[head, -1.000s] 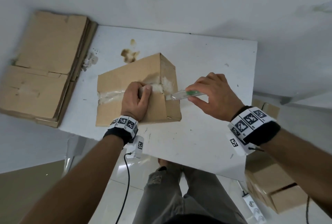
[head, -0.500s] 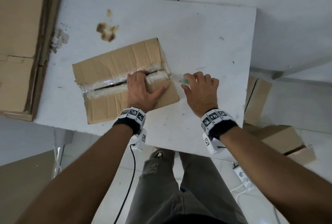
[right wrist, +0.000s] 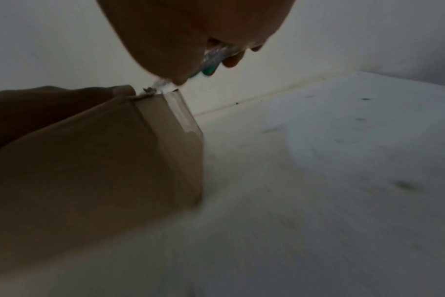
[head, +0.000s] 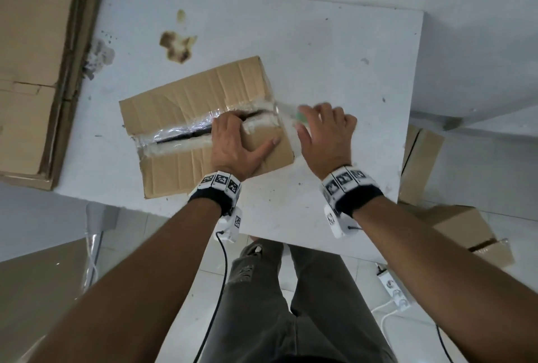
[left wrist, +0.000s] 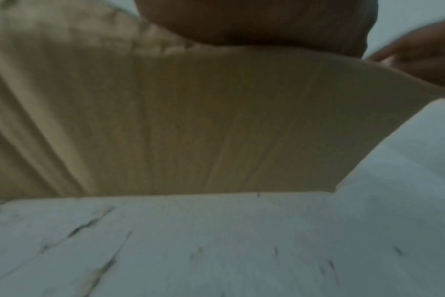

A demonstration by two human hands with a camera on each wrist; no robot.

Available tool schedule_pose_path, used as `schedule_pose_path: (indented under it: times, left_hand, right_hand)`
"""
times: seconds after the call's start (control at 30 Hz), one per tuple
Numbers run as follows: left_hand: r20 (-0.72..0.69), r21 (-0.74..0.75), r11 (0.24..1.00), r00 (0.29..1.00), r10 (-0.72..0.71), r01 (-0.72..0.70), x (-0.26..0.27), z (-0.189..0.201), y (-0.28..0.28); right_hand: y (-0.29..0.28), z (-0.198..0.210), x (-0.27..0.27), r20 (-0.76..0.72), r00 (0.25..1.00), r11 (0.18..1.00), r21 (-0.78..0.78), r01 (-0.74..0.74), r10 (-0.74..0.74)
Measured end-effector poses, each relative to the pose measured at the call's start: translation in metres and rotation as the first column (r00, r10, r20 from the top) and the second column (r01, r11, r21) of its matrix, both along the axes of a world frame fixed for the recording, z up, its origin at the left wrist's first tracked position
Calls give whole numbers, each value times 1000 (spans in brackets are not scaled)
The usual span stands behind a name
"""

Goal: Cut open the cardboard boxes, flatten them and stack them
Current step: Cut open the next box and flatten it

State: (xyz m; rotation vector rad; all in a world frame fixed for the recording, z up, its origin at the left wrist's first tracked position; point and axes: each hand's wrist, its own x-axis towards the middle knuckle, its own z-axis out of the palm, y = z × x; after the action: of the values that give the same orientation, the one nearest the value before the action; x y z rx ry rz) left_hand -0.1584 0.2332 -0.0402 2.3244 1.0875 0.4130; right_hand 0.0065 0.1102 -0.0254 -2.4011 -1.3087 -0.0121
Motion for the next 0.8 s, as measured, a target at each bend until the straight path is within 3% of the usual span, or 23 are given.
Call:
schedule_pose_path:
  times: [0.07, 0.17, 0.23, 0.3, 0.37, 0.43, 0.5, 0.57, 0.63, 0.7, 0.8]
  left_hand:
    - [-12, 34, 998, 998, -56, 57, -2, -1, -4]
    - [-24, 27, 999, 999, 40, -40, 3, 4, 6]
    - [-13, 13, 998, 998, 54, -54, 5, 10, 17]
    - [26, -112, 993, 998, 49, -46, 4, 18, 25]
    - [-22, -136, 990, 999, 36, -39, 3, 25, 33]
    - [-226, -17, 1000, 974, 9, -13, 7, 30, 37]
    - [-371, 59, 998, 928, 9, 14, 14, 30, 42]
    - [-441, 103, 994, 898, 3, 47, 20, 26, 43]
    - [-439, 145, 988, 898, 16, 54, 21, 19, 43]
    - [-367, 204, 979, 929, 47, 31, 17, 10, 41]
    - [-236, 240, 971, 970, 52, 6, 11, -2, 36]
  right_hand:
    - [35, 17, 10, -17, 998, 998, -4, 68, -68]
    - [41, 36, 36, -75, 982, 983, -71, 169, -174]
    - [16, 34, 45, -278, 952, 991, -65, 117, -130]
    - [-8, 32, 40, -594, 798, 995, -56, 87, -103]
    - [-17, 33, 28, -812, 571, 988, -50, 143, -124]
    - [-17, 36, 17, -911, 386, 977, -72, 202, -147]
    - [-14, 38, 8, -943, 299, 975, -82, 207, -143]
    - [-10, 37, 1, -948, 293, 978, -64, 199, -122]
    - [-8, 33, -2, -909, 403, 987, -47, 154, -106]
    - [-8, 28, -4, -848, 522, 994, -54, 98, -97]
    - [-8, 29, -1, -823, 564, 996, -31, 86, -74]
